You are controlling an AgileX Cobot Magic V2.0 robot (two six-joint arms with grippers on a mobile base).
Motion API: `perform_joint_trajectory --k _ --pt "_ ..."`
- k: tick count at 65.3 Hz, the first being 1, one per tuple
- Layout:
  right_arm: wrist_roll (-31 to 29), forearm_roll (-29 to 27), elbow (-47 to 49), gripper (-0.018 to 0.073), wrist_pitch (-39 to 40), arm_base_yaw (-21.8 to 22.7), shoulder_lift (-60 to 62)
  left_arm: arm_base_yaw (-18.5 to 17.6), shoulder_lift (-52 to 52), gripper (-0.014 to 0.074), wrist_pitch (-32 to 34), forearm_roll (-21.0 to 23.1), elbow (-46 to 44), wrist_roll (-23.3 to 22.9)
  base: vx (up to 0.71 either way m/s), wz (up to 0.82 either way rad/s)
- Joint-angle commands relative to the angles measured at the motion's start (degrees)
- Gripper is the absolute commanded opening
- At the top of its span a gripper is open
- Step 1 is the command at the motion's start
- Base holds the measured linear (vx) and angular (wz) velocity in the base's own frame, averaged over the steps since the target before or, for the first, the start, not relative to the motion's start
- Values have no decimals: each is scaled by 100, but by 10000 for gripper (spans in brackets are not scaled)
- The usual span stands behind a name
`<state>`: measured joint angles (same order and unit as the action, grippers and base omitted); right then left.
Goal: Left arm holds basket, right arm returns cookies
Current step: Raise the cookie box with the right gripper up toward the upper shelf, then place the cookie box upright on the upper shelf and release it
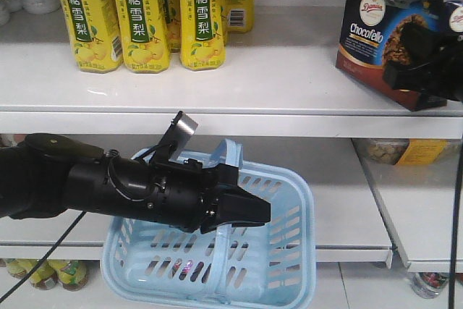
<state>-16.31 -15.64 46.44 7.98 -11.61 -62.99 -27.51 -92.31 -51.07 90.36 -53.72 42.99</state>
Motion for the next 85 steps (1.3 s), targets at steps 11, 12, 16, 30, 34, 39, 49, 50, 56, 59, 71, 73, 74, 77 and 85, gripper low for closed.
perform_joint_trajectory --k 11,12,16,30,34,39,49,50,56,59,71,73,74,77,85 --pt "-143 -102 573 227 436 32 -774 68 238 -6 200 491 -175 123 0 0" --pt "-143 -107 614 227 429 32 -812 68 238 -6 200 491 -175 123 0 0" --pt "-143 -163 747 227 425 32 -996 68 238 -6 200 491 -175 123 0 0" --pt "-143 -220 1219 231 308 32 -1474 68 238 -6 200 491 -175 123 0 0" --pt "-143 -220 1332 237 215 32 -1571 68 238 -6 200 491 -175 123 0 0" --pt "-143 -220 1434 253 174 32 -1660 68 238 -6 200 491 -175 123 0 0" --pt "-143 -220 1454 321 260 32 -1675 68 238 -6 200 491 -175 123 0 0" --pt "-150 -220 1454 330 260 32 -1675 68 238 -6 200 491 -175 123 0 0" --pt "-150 -220 1454 396 260 32 -1675 68 238 -6 200 491 -175 123 0 0" --pt "-150 -220 1454 435 254 32 -1675 68 238 -6 200 491 -175 123 0 0" --pt "-143 -228 1454 554 221 32 -1590 68 238 -6 200 491 -175 123 0 0" --pt "-143 -235 1454 567 197 32 -1563 68 238 -6 200 491 -175 123 0 0" --pt "-137 -234 1454 572 164 32 -1544 68 238 -6 200 491 -175 123 0 0" --pt "-125 -241 1454 585 96 32 -1503 68 238 -6 200 491 -175 123 0 0" --pt "-125 -241 1454 587 -120 32 -1429 68 238 -6 200 491 -175 123 0 0"
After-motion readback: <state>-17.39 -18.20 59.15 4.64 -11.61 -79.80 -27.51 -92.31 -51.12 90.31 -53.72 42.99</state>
